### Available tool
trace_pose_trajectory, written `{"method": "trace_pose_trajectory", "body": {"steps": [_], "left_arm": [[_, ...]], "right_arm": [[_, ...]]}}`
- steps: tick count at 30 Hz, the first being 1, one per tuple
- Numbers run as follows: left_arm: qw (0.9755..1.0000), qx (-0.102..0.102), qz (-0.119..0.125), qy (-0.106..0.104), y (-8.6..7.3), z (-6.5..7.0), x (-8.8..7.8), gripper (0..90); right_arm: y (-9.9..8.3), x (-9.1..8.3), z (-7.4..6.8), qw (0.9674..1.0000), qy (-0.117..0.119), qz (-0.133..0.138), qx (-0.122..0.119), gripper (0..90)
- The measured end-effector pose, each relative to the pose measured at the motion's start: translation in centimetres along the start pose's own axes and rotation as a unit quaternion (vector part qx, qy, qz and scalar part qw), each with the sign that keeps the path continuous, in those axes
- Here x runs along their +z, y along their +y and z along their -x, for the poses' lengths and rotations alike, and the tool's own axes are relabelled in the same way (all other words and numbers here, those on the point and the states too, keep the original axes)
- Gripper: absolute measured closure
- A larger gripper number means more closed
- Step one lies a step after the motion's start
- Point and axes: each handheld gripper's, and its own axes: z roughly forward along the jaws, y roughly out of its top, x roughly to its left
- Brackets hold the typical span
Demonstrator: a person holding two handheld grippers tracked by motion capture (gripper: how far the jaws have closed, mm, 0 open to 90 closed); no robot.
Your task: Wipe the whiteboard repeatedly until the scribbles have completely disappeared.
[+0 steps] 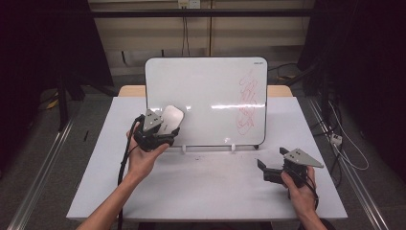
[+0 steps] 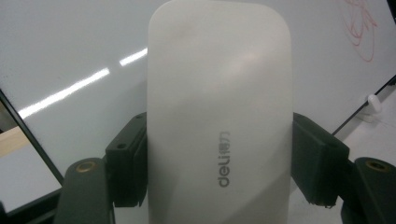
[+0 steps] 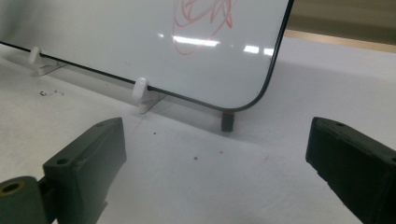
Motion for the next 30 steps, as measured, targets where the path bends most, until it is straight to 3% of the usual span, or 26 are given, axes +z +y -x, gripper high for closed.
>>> {"method": "trace_pose_trajectory", "body": {"steps": [5, 18, 24, 30], "left_arm": [[0.9999, 0.005, 0.003, -0.010, 0.2, 0.7, 0.0, 30.6], [0.9997, 0.019, 0.012, -0.011, 1.4, 1.5, -0.2, 30.6], [0.9994, 0.030, 0.017, -0.008, 2.6, 2.2, -0.2, 30.7], [0.9992, 0.038, 0.012, -0.010, 4.1, 3.0, 0.8, 30.6]], "right_arm": [[-0.1, -0.1, 0.0, 1.0000, -0.003, -0.002, 0.004, 5.0], [-0.2, -0.4, 0.3, 1.0000, -0.005, 0.000, 0.006, 5.0], [-0.3, -0.5, 0.3, 1.0000, -0.003, 0.001, 0.005, 5.0], [-0.4, -0.5, 0.8, 0.9999, -0.001, 0.003, 0.012, 5.1]]}}
